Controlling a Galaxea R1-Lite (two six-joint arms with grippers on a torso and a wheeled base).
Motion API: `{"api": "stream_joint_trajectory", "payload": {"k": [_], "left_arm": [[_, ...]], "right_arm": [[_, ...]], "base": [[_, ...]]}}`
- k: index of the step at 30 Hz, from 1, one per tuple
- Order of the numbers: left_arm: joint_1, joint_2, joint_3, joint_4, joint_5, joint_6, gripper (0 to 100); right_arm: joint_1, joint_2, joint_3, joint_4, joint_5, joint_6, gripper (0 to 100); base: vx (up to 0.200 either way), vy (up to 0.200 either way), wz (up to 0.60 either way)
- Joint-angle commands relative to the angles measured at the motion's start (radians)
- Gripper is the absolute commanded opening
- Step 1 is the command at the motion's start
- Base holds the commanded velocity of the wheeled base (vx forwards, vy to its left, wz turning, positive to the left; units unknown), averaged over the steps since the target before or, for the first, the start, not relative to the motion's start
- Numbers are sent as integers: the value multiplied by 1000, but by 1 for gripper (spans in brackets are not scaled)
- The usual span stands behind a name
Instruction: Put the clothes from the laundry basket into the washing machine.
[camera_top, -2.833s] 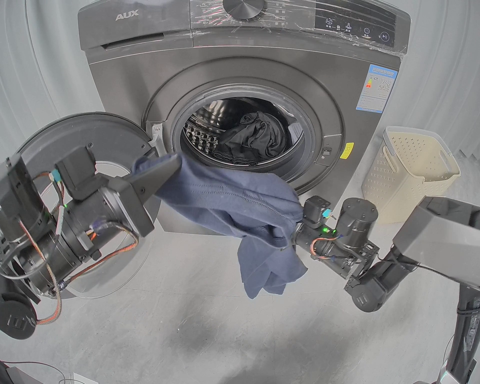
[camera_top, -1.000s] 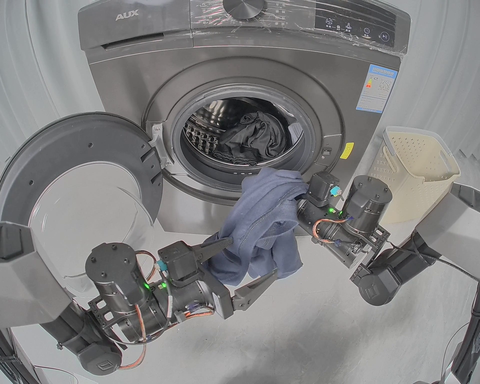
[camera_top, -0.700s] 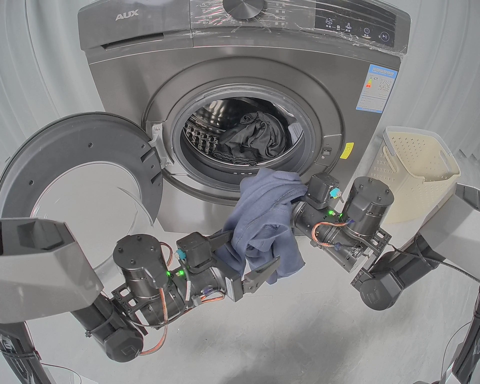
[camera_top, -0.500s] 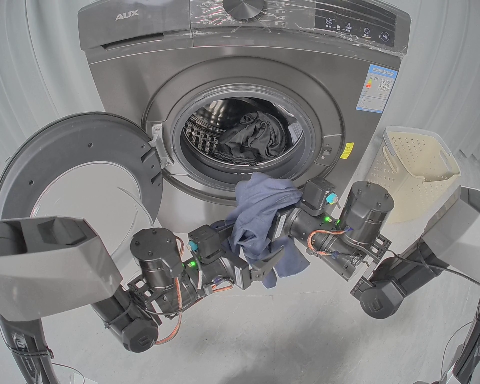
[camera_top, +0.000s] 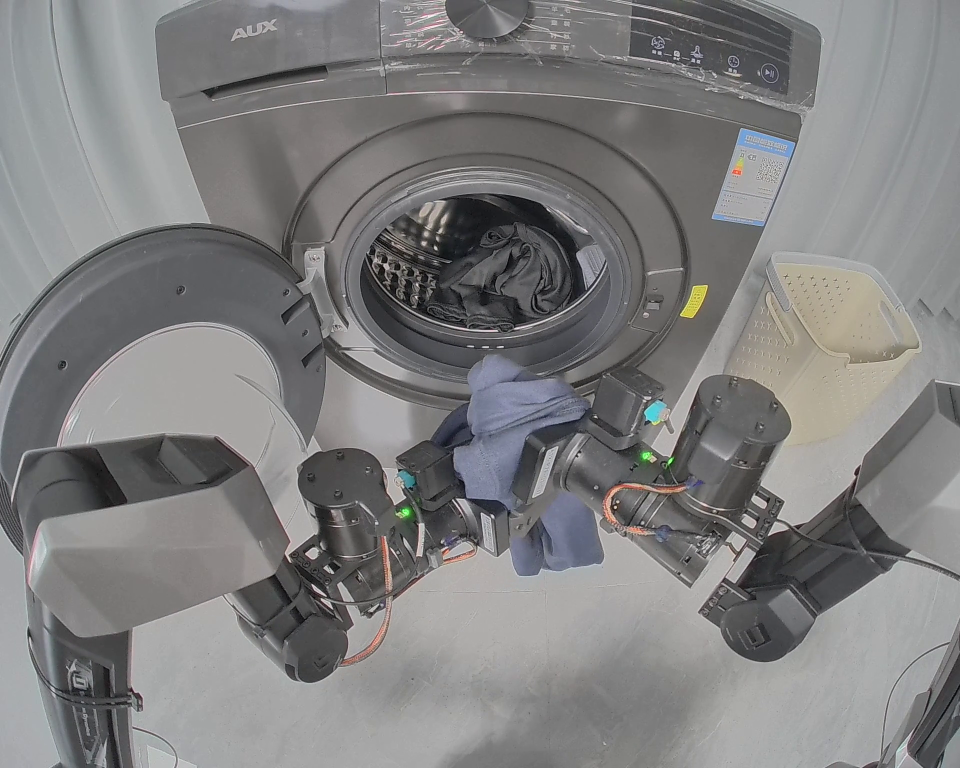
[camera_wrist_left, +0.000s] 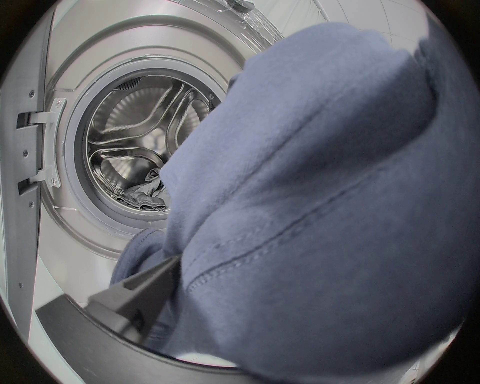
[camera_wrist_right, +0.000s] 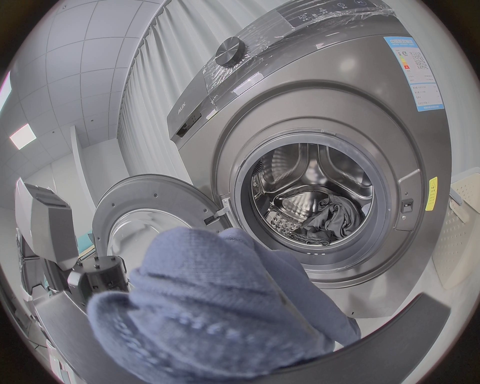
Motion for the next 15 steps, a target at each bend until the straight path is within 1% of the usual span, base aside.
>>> {"api": "stream_joint_trajectory", "payload": {"k": [1, 4, 6, 7, 9, 10, 12, 13, 15], "left_arm": [[1, 20, -23, -3, 4, -2, 0], [4, 20, -41, -6, 9, -5, 0], [16, 15, -50, -6, 26, -5, 0], [16, 14, -52, -6, 26, -5, 0], [33, -2, -44, -6, 36, -6, 0], [39, -26, -33, -9, 41, -8, 0], [47, -72, 10, -9, 45, -10, 0], [47, -87, 25, -10, 45, -11, 0], [47, -87, 25, -10, 45, -11, 0]], "right_arm": [[5, -2, 2, -2, 0, 5, 0], [2, -4, 14, -3, 0, 5, 0], [-14, -9, 19, -3, 0, 5, 0], [-15, -12, 21, -3, 0, 5, 0], [-44, -30, 34, -2, 0, 5, 0], [-78, -32, 40, -2, 0, 5, 0], [-113, -30, 53, -2, 0, 5, 0], [-124, -30, 62, -2, 2, 5, 0], [-124, -30, 62, -2, 2, 5, 0]], "base": [[0, 0, 0], [0, 0, 0], [0, 0, 0], [0, 0, 0], [0, 0, 0], [0, 0, 0], [0, 0, 0], [0, 0, 0], [0, 0, 0]]}}
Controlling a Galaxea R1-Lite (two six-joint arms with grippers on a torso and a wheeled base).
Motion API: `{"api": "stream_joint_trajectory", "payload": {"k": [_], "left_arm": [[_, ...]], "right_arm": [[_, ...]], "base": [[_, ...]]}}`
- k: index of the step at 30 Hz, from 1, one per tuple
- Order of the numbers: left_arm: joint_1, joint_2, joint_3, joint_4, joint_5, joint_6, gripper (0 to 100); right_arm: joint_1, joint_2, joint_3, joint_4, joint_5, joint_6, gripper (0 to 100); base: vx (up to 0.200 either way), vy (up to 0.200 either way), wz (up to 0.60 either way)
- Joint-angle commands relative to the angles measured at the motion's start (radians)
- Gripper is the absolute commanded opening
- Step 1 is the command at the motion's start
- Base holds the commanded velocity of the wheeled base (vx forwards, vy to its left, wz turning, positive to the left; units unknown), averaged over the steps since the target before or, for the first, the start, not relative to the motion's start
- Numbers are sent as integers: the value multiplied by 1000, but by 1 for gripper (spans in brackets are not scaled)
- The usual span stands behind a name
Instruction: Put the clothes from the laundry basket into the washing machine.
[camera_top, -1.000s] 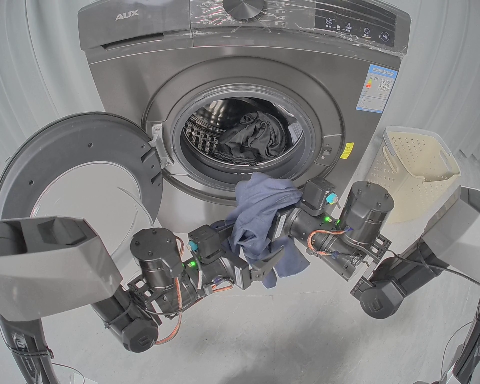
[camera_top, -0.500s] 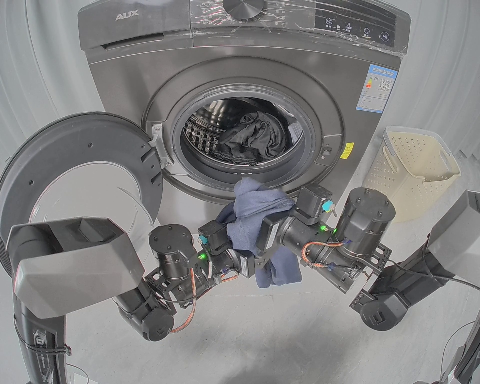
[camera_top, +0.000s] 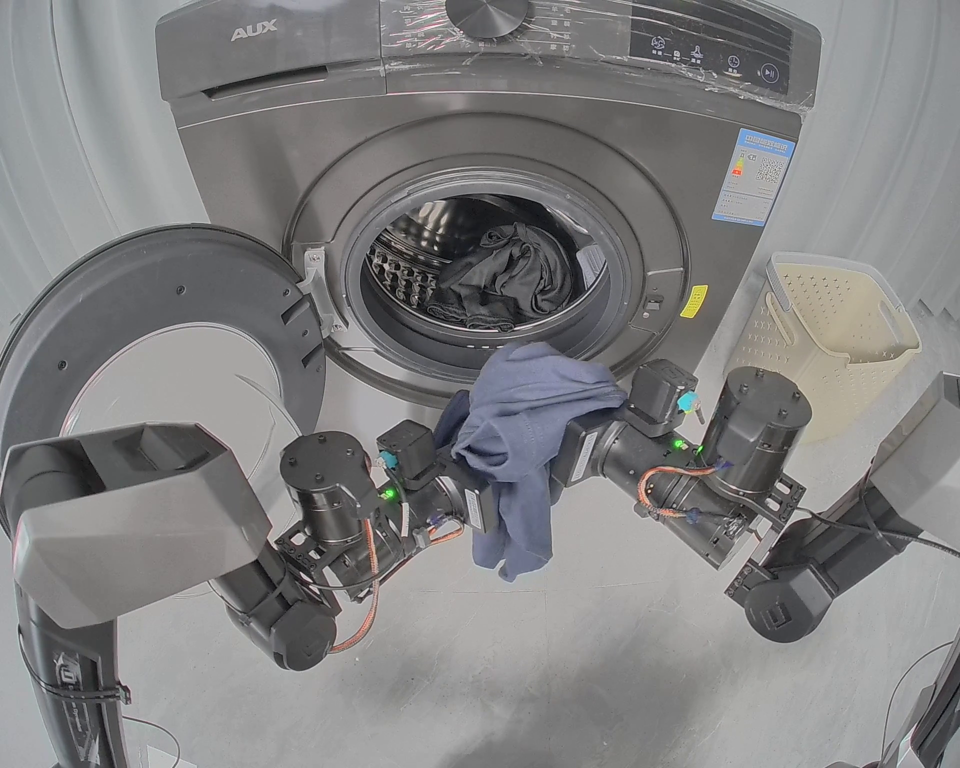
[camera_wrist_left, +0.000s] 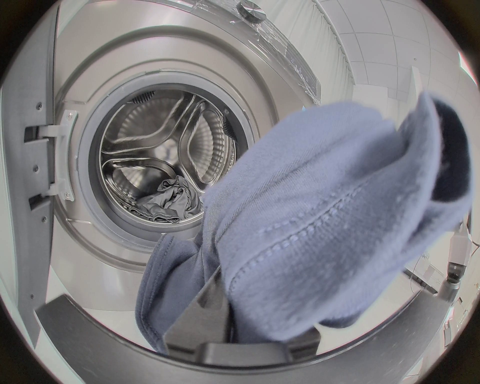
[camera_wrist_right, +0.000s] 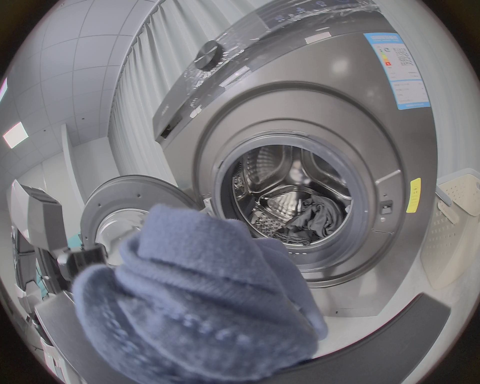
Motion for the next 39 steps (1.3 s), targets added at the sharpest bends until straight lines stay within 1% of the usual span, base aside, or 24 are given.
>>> {"api": "stream_joint_trajectory", "payload": {"k": [1, 4, 7, 8, 11, 12, 13, 14, 16, 17, 18, 19, 20, 21, 25, 27, 29, 30, 31, 32, 33, 34, 35, 39], "left_arm": [[12, -120, 87, -5, 5, -6, 0], [8, -160, 114, -5, 7, -6, 0], [1, -177, 117, -5, 28, -6, 0], [-1, -180, 117, -5, 34, -6, 0], [-2, -195, 120, -5, 40, -7, 0], [-2, -211, 129, -5, 43, -9, 0], [-2, -211, 129, -5, 43, -9, 0], [-2, -241, 152, -5, 69, -16, 0], [-5, -277, 181, -6, 88, -18, 0], [-5, -277, 181, -6, 88, -18, 0], [-18, -324, 226, -6, 92, -18, 0], [-22, -350, 253, -5, 94, -18, 0], [-25, -379, 285, -3, 94, -18, 0], [-25, -396, 310, -3, 96, -18, 0], [-39, -473, 411, -6, 126, -16, 0], [-39, -485, 442, -11, 129, -16, 0], [-38, -485, 453, -9, 132, -13, 0], [-36, -476, 453, -16, 131, -7, 0], [-39, -476, 448, -22, 125, -9, 0], [-41, -479, 446, -22, 114, -16, 0], [-41, -479, 446, -22, 114, -16, 0], [-39, -472, 451, -23, 111, -12, 0], [-38, -461, 460, -23, 111, -15, 0], [-38, -462, 480, -23, 112, -18, 0]], "right_arm": [[-56, 1, 50, -5, -1, 0, 0], [-48, 13, 50, -14, 1, 2, 0], [-42, 19, 45, -15, 10, 0, 0], [-40, 19, 43, -15, 10, 0, 100], [-27, 12, 47, -17, 18, 3, 100], [-11, -5, 71, -15, 25, 2, 100], [-11, -5, 71, -15, 25, 2, 100], [7, -65, 157, -11, 42, -5, 100], [21, -114, 257, -11, 87, -20, 100], [21, -114, 257, -11, 87, -20, 100], [45, -153, 363, -15, 147, -55, 100], [56, -171, 409, -21, 167, -72, 100], [64, -189, 455, -35, 180, -80, 100], [64, -202, 481, -48, 187, -81, 100], [47, -277, 577, -90, 187, -78, 100], [38, -298, 596, -78, 182, -80, 100], [2, -297, 606, -75, 176, -84, 100], [-11, -297, 611, -74, 173, -84, 100], [-36, -291, 613, -72, 168, -84, 100], [-53, -283, 608, -67, 160, -84, 100], [-53, -283, 608, -67, 160, -84, 100], [-77, -258, 599, -66, 144, -78, 100], [-88, -249, 596, -66, 136, -77, 100], [-116, -238, 600, -66, 128, -52, 100]], "base": [[0, 0, 0], [0, 0, 0], [0, 0, 0], [0, 0, 0], [0, 0, 0], [0, 0, 0], [0, 0, 0], [0, 0, 0], [0, 0, 0], [0, 0, 0], [0, 0, 0], [0, 0, 0], [0, 0, 0], [0, 0, 0], [0, 0, 0], [0, 0, 0], [0, 0, 0], [0, 0, 0], [0, 0, 0], [0, 0, 0], [0, 0, 0], [0, 0, 0], [0, 0, 0], [0, 0, 0]]}}
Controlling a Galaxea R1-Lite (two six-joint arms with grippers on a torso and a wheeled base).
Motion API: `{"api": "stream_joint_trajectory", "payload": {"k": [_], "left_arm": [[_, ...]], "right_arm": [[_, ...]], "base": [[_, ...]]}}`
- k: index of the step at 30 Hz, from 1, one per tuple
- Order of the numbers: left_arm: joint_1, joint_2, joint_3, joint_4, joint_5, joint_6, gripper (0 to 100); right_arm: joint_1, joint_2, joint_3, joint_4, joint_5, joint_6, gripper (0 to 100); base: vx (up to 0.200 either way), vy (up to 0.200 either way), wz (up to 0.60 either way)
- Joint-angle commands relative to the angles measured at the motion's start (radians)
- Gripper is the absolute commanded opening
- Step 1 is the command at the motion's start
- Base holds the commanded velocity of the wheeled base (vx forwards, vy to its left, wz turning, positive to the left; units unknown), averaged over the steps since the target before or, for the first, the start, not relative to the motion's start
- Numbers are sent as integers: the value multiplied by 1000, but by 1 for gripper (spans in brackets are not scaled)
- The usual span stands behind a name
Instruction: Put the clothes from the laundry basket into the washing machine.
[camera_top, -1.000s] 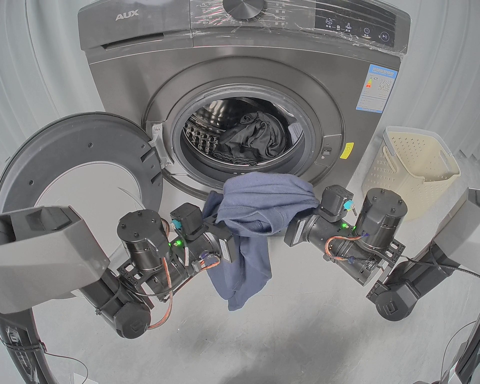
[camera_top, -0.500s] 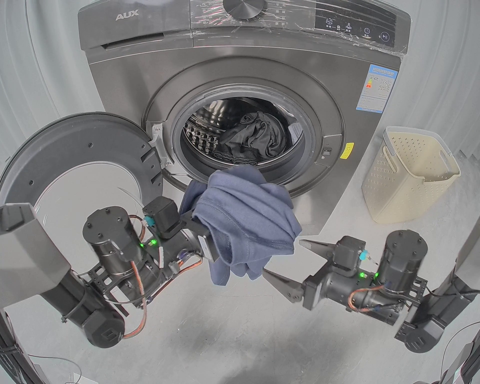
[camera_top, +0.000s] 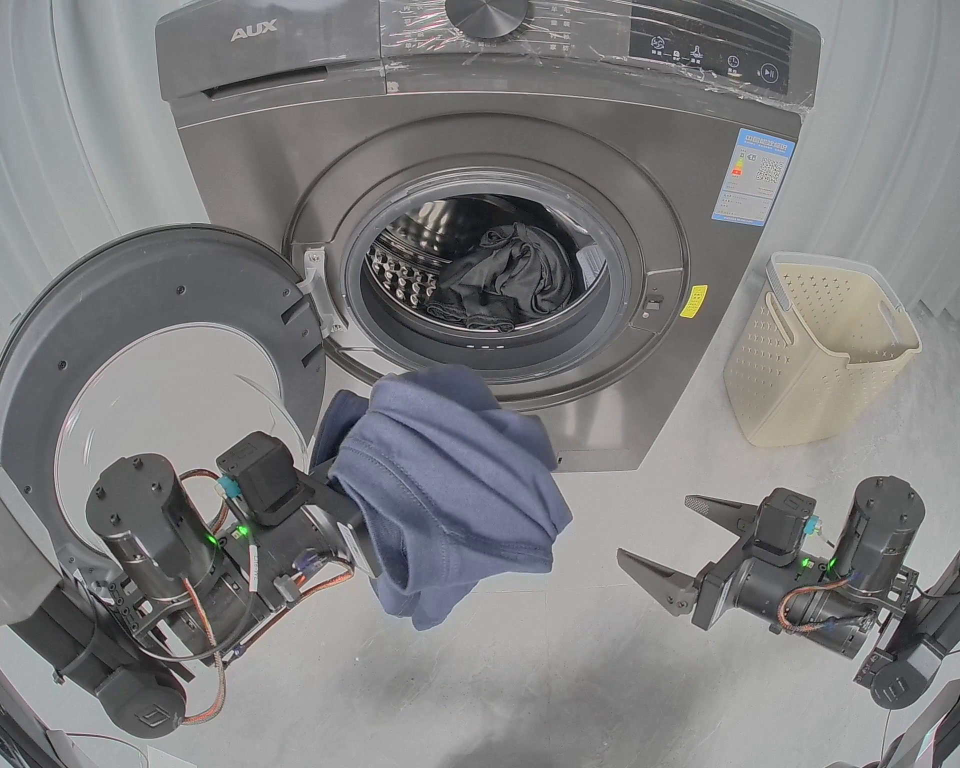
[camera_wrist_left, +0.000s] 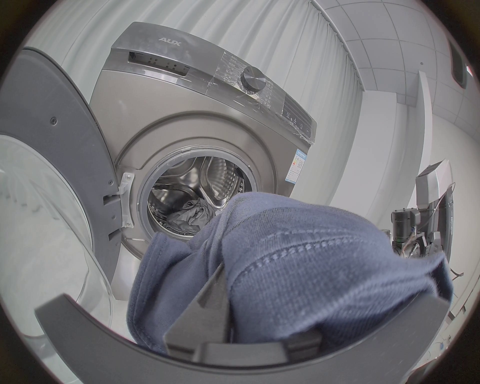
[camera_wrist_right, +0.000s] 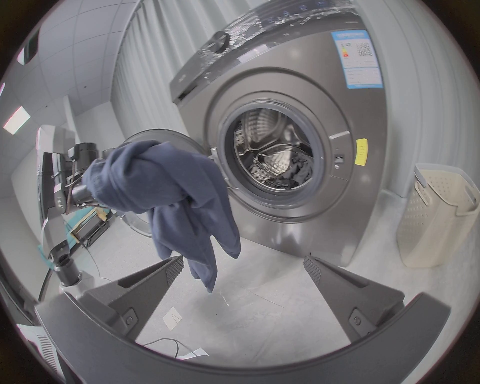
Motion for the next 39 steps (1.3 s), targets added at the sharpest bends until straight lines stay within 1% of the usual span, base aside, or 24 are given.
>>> {"api": "stream_joint_trajectory", "payload": {"k": [1, 3, 5, 8, 9, 11, 16, 23, 31, 36, 39], "left_arm": [[0, -9, 27, -1, -2, -3, 0], [0, -1, 35, -3, -1, 3, 0], [-2, 5, 38, -3, 1, 2, 0], [-2, 13, 48, -3, 1, 14, 0], [-2, 13, 48, -3, 1, 12, 0], [-2, 11, 44, -3, 1, 9, 0], [-2, 23, 42, -3, 1, 6, 0], [-3, 46, 41, -3, 2, 12, 0], [-22, 62, 42, -3, 4, 3, 0], [-29, 63, 42, -3, 7, 3, 0], [-31, 65, 36, -3, 8, 2, 0]], "right_arm": [[-40, 22, -1, 0, -4, 18, 100], [-60, 39, -6, -1, -2, 24, 100], [-71, 54, -6, -3, -5, 27, 100], [-72, 54, -7, -1, -41, 39, 100], [-74, 54, -10, -3, -50, 49, 100], [-75, 57, -23, -3, -53, 55, 100], [-63, 60, -29, -3, -56, 56, 100], [-62, 60, -29, -3, -56, 56, 100], [-60, 65, -24, -3, -56, 56, 100], [-51, 63, -21, -1, -58, 58, 100], [-43, 60, -23, -1, -58, 58, 100]], "base": [[0, 0, 0], [0, 0, 0], [0, 0, 0], [0, 0, 0], [0, 0, 0], [200, 0, 0], [200, 0, 0], [200, 0, 0], [200, 0, 0], [200, 0, 0], [0, 0, 0]]}}
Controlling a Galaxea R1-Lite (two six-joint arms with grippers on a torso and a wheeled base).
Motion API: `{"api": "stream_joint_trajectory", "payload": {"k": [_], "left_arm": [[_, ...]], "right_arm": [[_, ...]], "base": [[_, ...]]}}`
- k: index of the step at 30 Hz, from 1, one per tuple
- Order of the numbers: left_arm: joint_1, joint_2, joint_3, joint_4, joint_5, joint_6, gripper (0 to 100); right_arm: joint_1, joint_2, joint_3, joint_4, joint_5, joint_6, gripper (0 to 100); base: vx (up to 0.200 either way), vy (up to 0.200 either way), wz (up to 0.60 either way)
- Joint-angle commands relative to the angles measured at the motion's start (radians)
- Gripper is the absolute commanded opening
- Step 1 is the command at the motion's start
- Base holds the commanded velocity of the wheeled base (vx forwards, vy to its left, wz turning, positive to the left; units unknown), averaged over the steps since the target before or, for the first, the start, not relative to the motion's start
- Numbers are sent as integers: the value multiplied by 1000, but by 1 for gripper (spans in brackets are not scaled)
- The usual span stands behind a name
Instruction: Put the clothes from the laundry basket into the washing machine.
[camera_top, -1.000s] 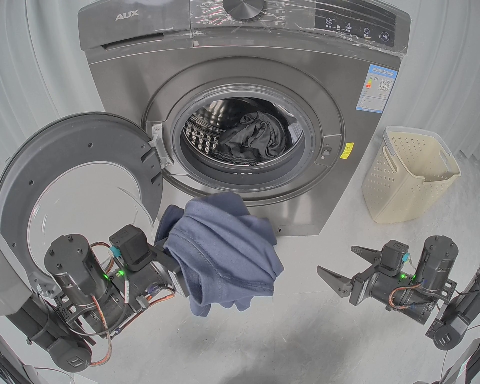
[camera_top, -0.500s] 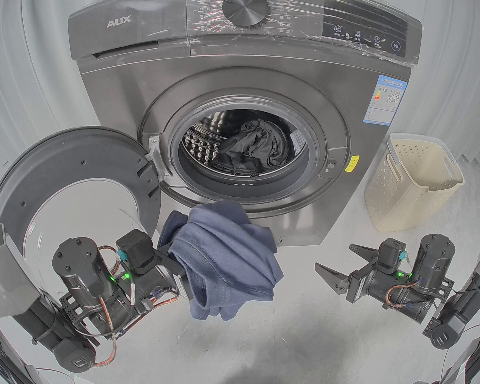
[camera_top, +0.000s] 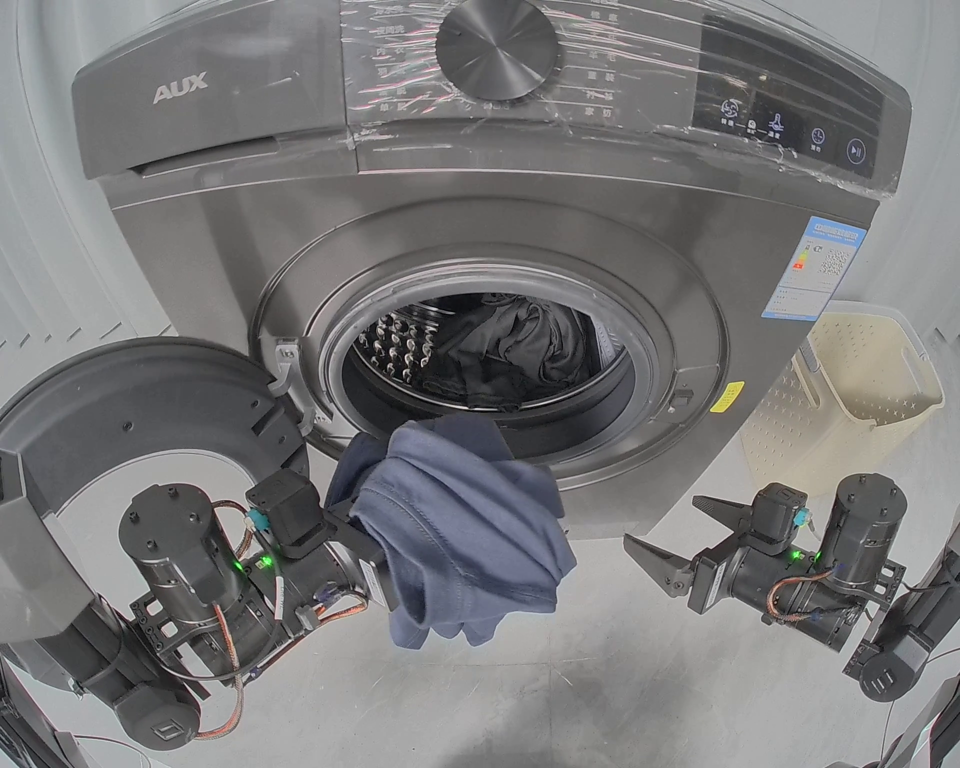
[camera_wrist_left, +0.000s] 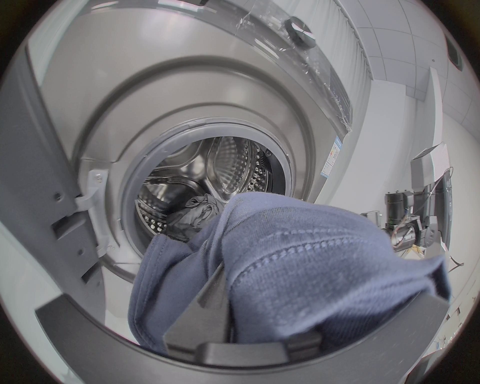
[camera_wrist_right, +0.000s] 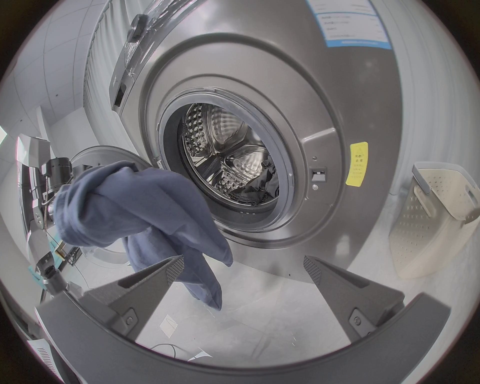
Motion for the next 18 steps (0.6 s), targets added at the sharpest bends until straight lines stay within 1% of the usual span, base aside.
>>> {"api": "stream_joint_trajectory", "payload": {"k": [1, 2, 9, 15, 17, 18], "left_arm": [[-4, 8, -6, 0, 0, -1, 0], [-4, 9, -10, 0, 0, -4, 0], [-7, 34, 1, 0, 6, -3, 0], [-27, 35, 0, 0, 18, -4, 0], [-30, 37, 0, 0, 18, -6, 0], [-44, 43, 0, 0, 18, -15, 0]], "right_arm": [[5, 1, -1, 0, -1, 0, 100], [5, 6, -1, 0, 1, -1, 100], [14, 12, 7, 0, 1, 0, 100], [19, 6, 4, -3, 1, 0, 100], [19, 7, 4, -3, 1, 0, 100], [19, 9, 5, -3, 1, 0, 100]], "base": [[0, 0, 0], [0, 0, 0], [0, 0, 0], [0, 0, 0], [200, 0, 0], [200, 0, 0]]}}
